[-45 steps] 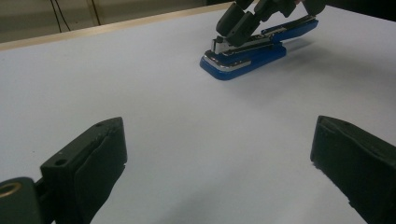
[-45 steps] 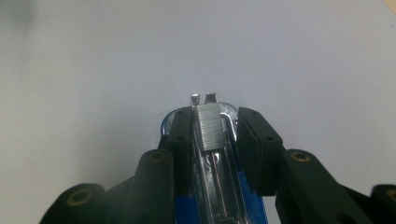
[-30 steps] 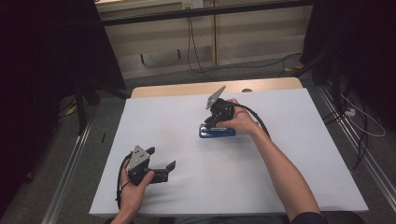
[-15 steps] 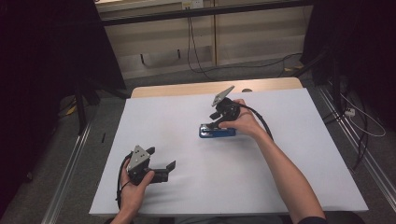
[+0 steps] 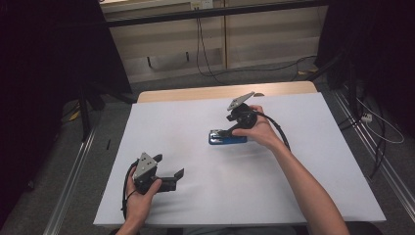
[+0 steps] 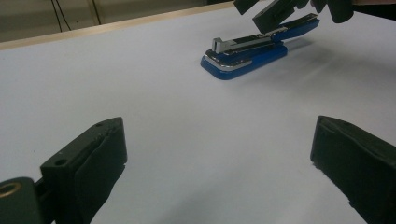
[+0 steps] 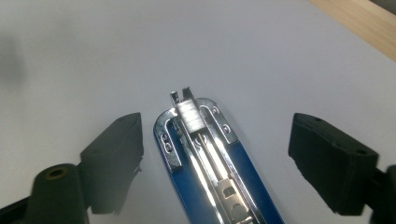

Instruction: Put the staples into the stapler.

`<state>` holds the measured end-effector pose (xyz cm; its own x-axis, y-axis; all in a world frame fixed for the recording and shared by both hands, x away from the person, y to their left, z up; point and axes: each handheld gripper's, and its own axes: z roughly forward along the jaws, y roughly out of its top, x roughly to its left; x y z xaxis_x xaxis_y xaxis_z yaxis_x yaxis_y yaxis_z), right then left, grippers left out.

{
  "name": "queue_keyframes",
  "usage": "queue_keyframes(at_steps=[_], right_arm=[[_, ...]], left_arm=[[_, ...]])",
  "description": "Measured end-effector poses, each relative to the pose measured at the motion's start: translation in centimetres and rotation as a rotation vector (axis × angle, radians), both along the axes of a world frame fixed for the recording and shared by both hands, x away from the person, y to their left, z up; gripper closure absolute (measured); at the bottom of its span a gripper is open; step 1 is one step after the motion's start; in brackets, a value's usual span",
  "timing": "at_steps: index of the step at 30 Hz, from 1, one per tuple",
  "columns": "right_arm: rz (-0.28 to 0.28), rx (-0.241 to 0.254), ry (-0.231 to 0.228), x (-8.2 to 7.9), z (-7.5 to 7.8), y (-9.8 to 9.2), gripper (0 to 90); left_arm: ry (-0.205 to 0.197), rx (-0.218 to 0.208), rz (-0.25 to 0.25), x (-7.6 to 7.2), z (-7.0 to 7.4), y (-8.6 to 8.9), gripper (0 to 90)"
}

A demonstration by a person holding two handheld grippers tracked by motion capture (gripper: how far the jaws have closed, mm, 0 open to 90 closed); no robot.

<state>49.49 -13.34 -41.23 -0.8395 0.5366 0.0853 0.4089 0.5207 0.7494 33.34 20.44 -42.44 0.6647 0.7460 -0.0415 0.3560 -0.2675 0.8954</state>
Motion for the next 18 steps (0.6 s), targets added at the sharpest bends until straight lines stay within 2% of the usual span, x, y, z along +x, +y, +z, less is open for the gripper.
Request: queue_keyframes(at_steps=[4, 8, 18], right_arm=[[-0.049, 0.031, -0.014, -0.5, 0.1, -0.5, 12.8], [-0.095, 0.024, -0.023, -1.0, 0.1, -0.9, 11.1], [-0.157, 0.071, -0.055, -2.4, 0.3, -2.1, 9.1]], left_arm=[[0.001, 0.001, 0.001, 0.0, 0.0, 0.0, 3.8], [0.000, 0.005, -0.001, 0.0, 0.0, 0.0, 3.8], [0.002, 0.007, 0.000, 0.0, 0.0, 0.0, 3.8]])
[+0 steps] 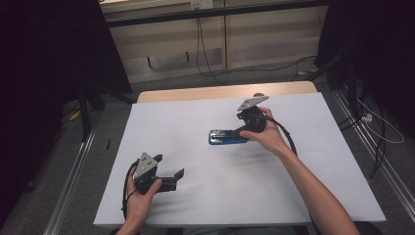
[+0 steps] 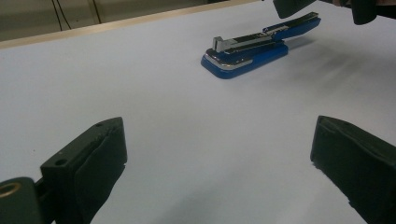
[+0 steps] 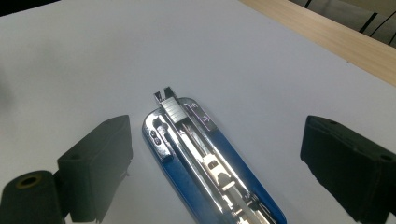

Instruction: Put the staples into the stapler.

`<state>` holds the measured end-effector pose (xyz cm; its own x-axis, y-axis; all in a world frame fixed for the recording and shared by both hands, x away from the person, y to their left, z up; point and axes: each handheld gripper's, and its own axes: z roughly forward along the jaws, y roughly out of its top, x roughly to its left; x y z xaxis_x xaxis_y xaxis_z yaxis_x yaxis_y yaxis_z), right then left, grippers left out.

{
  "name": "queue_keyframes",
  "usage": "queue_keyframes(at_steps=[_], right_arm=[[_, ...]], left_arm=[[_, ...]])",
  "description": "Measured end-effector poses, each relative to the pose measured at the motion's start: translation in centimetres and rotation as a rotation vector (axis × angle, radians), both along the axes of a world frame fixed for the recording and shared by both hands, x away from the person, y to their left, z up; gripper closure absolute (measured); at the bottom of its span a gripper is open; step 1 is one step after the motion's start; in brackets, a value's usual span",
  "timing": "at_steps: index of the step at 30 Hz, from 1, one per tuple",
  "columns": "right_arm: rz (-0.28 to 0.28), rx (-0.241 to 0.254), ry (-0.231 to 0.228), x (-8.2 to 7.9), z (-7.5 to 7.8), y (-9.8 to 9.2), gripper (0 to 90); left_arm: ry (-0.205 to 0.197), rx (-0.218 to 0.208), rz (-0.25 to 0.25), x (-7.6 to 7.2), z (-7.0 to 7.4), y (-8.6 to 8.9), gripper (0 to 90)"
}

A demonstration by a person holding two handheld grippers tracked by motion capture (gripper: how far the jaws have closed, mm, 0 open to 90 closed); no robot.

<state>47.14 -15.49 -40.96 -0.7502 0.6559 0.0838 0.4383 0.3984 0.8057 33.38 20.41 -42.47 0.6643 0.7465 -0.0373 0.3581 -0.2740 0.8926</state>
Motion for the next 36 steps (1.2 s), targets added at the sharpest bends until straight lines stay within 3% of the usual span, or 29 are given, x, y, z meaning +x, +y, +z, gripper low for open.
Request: queue_keyframes(at_steps=[6, 17, 24, 36], right_arm=[[-0.092, -0.020, -0.013, -0.9, -0.1, -0.4, 6.5], [-0.224, 0.022, -0.061, -2.5, -0.4, -2.3, 4.8], [-0.274, 0.046, -0.080, -3.8, -0.5, -3.2, 4.8], [-0.337, 0.095, -0.131, -6.0, -0.9, -4.5, 4.5]], left_arm=[[0.001, 0.000, 0.005, 0.0, 0.0, 0.1, 3.8], [0.005, -0.004, 0.008, 0.1, -0.1, 0.2, 3.8], [0.014, -0.019, 0.025, 0.3, -0.2, 0.3, 3.8], [0.001, 0.001, 0.021, 0.2, 0.0, 0.2, 3.8]])
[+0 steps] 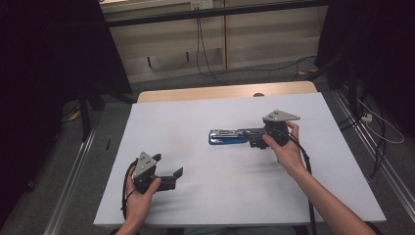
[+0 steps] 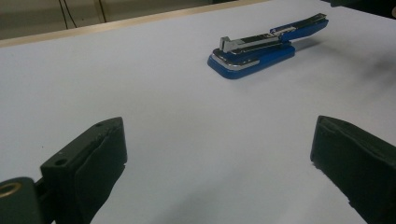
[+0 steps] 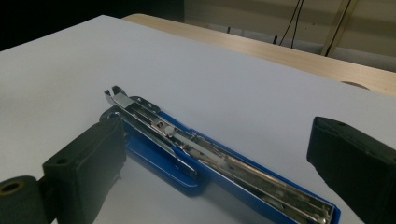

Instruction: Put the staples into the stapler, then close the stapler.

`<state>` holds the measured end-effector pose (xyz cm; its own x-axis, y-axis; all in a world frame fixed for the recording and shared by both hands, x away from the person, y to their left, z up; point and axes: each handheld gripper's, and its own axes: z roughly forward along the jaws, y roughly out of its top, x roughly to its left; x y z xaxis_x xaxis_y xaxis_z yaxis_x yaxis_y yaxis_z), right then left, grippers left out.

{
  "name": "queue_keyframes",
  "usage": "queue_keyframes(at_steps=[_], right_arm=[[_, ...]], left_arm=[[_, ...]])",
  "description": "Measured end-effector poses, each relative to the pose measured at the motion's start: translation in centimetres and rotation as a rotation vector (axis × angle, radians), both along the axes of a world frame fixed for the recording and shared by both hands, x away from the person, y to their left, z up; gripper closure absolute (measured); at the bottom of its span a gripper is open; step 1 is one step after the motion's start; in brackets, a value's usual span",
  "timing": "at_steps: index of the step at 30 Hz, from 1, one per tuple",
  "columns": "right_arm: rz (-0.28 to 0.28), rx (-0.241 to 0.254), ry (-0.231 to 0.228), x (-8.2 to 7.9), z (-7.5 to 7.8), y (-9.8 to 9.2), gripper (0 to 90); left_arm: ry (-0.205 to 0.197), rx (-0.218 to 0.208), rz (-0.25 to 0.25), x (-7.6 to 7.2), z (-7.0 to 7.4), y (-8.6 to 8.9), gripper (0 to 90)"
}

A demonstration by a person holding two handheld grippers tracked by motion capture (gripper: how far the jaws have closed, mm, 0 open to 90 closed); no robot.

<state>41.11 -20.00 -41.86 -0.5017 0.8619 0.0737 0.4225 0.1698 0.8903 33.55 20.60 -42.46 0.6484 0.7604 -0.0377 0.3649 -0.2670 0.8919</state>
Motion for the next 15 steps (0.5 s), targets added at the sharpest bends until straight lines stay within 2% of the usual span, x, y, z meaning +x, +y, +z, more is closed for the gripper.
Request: queue_keyframes(at_steps=[9, 11, 15], right_arm=[[-0.038, 0.013, -0.074, -2.2, 0.7, -1.5, 4.4], [-0.047, 0.021, -0.071, -2.5, 0.6, -1.9, 4.0], [-0.063, 0.002, -0.073, -2.8, 0.4, -2.6, 3.5]], left_arm=[[0.004, -0.010, -0.014, -0.1, 0.0, -0.2, 3.9], [-0.003, -0.006, -0.017, -0.1, 0.1, -0.1, 3.9], [0.001, -0.005, -0.015, 0.0, 0.0, -0.1, 3.9]])
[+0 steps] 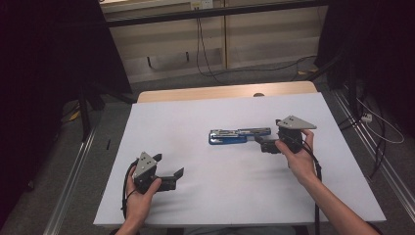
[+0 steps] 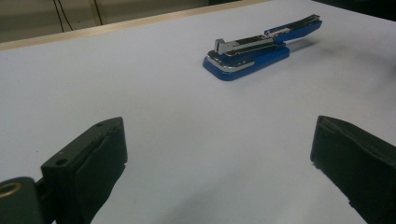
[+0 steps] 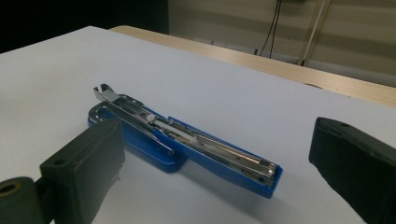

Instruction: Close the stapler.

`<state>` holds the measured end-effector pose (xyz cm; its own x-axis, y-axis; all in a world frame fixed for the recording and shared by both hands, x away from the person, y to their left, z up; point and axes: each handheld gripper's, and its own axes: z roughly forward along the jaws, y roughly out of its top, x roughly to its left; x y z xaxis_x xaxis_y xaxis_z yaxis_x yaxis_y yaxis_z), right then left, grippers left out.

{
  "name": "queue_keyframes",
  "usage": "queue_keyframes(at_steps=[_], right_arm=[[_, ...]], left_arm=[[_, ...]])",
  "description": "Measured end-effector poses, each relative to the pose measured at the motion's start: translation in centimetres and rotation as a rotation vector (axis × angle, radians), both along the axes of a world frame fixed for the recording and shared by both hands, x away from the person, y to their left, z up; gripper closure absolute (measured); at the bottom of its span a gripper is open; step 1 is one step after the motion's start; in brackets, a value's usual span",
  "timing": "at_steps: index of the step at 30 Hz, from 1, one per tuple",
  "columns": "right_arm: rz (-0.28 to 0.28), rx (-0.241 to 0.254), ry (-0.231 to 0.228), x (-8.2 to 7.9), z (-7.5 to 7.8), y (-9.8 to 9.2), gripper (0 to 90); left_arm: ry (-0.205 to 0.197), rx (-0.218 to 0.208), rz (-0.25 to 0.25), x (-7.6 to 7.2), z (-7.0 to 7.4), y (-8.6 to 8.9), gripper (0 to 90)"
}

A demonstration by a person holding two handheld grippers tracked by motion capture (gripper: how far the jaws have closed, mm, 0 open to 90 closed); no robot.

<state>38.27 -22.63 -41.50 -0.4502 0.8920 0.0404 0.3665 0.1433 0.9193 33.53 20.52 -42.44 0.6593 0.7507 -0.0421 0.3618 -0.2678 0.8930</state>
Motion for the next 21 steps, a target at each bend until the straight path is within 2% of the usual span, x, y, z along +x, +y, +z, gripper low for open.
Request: queue_keyframes(at_steps=[8, 12, 18, 21], right_arm=[[-0.035, 0.004, -0.017, -1.0, -0.3, -1.7, 3.1], [-0.057, 0.026, 0.003, -1.3, -0.8, -2.7, 2.7], [-0.088, -0.017, -0.001, -2.1, -1.0, -3.5, 2.4], [-0.089, -0.002, 0.002, -2.5, -1.2, -4.1, 2.2]], left_arm=[[0.013, -0.013, 0.014, 0.2, -0.2, 0.2, 3.9], [0.010, -0.011, 0.010, 0.1, -0.1, 0.3, 3.9], [0.026, -0.010, 0.025, 0.2, -0.4, 0.3, 3.9], [0.024, -0.015, 0.027, 0.1, -0.3, 0.3, 3.8]])
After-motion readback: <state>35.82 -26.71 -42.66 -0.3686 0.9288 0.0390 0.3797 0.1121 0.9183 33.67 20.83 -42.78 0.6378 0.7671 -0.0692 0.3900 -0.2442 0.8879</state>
